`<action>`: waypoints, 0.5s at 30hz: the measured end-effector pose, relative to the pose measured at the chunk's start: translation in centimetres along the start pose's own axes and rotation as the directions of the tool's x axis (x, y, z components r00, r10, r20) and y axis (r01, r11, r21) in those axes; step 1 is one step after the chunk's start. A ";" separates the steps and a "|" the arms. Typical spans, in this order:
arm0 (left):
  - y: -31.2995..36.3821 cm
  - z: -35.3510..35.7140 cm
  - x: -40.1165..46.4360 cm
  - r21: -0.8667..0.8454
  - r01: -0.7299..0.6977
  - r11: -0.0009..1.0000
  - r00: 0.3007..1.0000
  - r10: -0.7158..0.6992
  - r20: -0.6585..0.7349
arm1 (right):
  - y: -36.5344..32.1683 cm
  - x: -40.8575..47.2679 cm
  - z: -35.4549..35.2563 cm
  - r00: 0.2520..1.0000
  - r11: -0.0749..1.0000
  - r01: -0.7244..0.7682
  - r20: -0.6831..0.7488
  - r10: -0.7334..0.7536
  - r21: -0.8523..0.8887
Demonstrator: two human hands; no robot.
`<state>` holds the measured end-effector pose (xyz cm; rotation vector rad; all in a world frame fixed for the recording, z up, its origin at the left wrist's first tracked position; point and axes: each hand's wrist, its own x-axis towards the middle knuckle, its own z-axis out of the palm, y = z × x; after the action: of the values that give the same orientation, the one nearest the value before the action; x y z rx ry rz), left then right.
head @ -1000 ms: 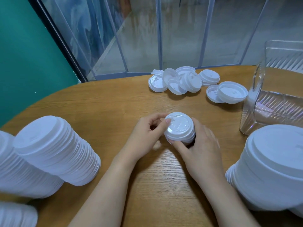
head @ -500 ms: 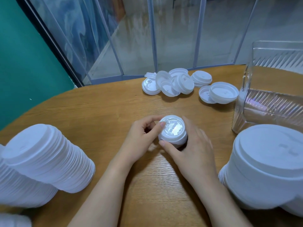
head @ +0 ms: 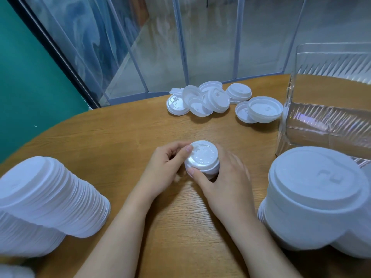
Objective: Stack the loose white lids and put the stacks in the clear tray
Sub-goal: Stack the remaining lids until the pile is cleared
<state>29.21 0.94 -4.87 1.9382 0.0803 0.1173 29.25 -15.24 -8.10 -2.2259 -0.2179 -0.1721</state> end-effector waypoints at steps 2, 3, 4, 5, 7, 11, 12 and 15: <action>0.3 -0.1 0.7 0.013 -0.004 1.000 0.999 0.004 -0.036 | -0.2 0.0 0.0 1.000 1.000 -0.002 -0.004 0.002 -0.009; 0.5 -0.2 1.5 0.032 -0.024 0.999 0.996 0.027 -0.084 | -0.2 -0.1 0.0 1.000 1.000 -0.004 -0.008 0.004 -0.010; 0.6 -0.3 2.5 0.067 -0.053 0.996 0.989 0.061 -0.137 | -0.3 0.0 -0.1 1.000 1.000 -0.007 -0.013 0.007 -0.013; 0.8 -0.3 3.5 0.119 -0.085 0.989 0.979 0.105 -0.174 | -0.3 0.0 -0.1 1.000 1.000 -0.010 -0.015 0.010 -0.017; 0.8 -0.4 6.0 0.264 -0.157 0.952 0.962 0.208 -0.176 | -0.4 -0.2 -0.1 1.000 1.000 -0.010 -0.011 0.010 -0.018; 0.2 -0.8 10.9 0.769 -0.218 0.601 0.927 0.374 -0.030 | -0.5 -0.3 -0.1 1.000 0.999 -0.008 -0.018 0.007 -0.033; -0.1 -0.9 11.6 0.852 -0.245 0.462 0.898 0.440 0.020 | -0.4 -0.3 -0.1 1.000 0.999 -0.010 -0.017 0.009 -0.040; -1.0 -0.7 13.2 0.905 -0.297 0.304 0.841 0.532 0.097 | -0.4 -0.2 -0.2 1.000 0.999 -0.003 -0.018 0.003 -0.036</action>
<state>42.28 3.41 -5.03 3.0232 -0.3052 0.8160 28.92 -15.16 -7.78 -2.2598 -0.2030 -0.1958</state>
